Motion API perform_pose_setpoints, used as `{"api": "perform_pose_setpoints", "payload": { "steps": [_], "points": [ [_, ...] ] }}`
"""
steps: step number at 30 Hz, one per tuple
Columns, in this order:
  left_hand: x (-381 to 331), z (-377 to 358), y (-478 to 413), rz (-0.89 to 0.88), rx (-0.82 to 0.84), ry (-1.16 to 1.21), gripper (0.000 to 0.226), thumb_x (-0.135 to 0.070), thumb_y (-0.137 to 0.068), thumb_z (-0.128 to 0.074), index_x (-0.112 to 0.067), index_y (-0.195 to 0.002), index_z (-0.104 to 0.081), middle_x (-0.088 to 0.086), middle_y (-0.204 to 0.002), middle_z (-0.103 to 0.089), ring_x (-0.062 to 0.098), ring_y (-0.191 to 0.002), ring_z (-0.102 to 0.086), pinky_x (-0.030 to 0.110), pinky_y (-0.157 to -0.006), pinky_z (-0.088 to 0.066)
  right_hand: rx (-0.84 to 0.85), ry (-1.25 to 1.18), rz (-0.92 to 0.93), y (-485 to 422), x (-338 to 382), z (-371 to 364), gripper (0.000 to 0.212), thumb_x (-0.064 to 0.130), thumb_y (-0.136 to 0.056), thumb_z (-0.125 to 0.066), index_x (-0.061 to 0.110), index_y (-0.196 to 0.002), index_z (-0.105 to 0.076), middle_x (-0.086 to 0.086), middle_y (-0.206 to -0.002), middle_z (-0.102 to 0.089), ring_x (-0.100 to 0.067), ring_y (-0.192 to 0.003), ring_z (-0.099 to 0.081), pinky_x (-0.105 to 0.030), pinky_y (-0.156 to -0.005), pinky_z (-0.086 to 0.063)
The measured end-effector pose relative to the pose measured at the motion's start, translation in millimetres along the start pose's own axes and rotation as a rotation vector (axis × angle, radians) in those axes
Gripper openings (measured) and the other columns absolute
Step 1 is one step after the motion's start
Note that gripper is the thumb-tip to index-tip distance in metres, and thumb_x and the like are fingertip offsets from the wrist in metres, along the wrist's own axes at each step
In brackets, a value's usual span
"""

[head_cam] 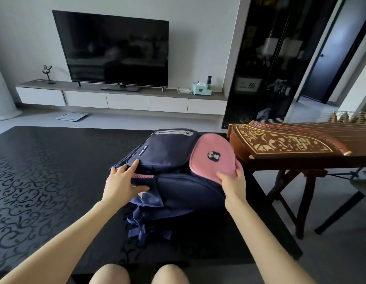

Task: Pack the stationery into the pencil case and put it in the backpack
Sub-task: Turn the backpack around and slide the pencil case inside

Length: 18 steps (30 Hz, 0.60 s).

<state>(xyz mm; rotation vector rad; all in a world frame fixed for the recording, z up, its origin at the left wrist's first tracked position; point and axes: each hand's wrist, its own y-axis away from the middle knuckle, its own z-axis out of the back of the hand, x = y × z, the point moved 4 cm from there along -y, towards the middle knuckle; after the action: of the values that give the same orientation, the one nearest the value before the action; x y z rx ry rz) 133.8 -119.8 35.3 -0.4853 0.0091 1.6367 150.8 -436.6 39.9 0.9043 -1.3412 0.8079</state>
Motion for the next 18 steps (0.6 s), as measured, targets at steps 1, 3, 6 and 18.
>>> {"api": "perform_pose_setpoints", "payload": {
  "steps": [1, 3, 6, 18],
  "points": [
    [-7, -1, -4, 0.024, -0.010, 0.020, 0.093, -0.058, -0.064, -0.071, -0.026, -0.141, -0.030, 0.010, -0.127, -0.054, 0.038, -0.113, -0.044, 0.042, -0.087, -0.042, -0.025, 0.102, 0.061, -11, 18, -1, 0.070, 0.022, -0.072, -0.069, 0.040, -0.132, -0.039, 0.009, -0.117, -0.054, -0.018, -0.097, -0.054, -0.041, -0.094, -0.046],
    [-24, -6, -13, 0.057, -0.002, 0.076, 0.093, -0.059, -0.066, -0.069, -0.025, -0.142, -0.028, 0.010, -0.124, -0.055, 0.039, -0.111, -0.045, 0.041, -0.085, -0.043, -0.033, 0.191, 0.137, -38, 50, -2, 0.058, 0.030, -0.076, -0.063, 0.037, -0.130, -0.043, 0.011, -0.111, -0.051, -0.017, -0.098, -0.050, -0.036, -0.090, -0.042],
    [-57, -27, -28, 0.011, 0.080, 0.148, 0.093, -0.050, -0.073, -0.067, -0.024, -0.145, -0.016, 0.011, -0.132, -0.047, 0.042, -0.114, -0.041, 0.040, -0.085, -0.041, 0.070, 0.237, 0.252, -75, 85, 1, 0.040, 0.038, -0.080, -0.055, 0.039, -0.120, -0.050, 0.010, -0.125, -0.054, -0.016, -0.102, -0.052, -0.040, -0.090, -0.045],
    [-180, -89, -84, -0.229, 0.339, -0.061, 0.085, -0.013, -0.083, -0.049, -0.025, -0.145, 0.007, 0.026, -0.151, -0.004, 0.051, -0.131, -0.019, 0.048, -0.109, -0.022, 0.008, 0.780, 0.343, -195, 115, 51, 0.047, 0.045, -0.098, -0.031, 0.019, -0.136, -0.044, -0.014, -0.139, -0.046, -0.035, -0.125, -0.043, -0.043, -0.101, -0.035]
  ]
}}
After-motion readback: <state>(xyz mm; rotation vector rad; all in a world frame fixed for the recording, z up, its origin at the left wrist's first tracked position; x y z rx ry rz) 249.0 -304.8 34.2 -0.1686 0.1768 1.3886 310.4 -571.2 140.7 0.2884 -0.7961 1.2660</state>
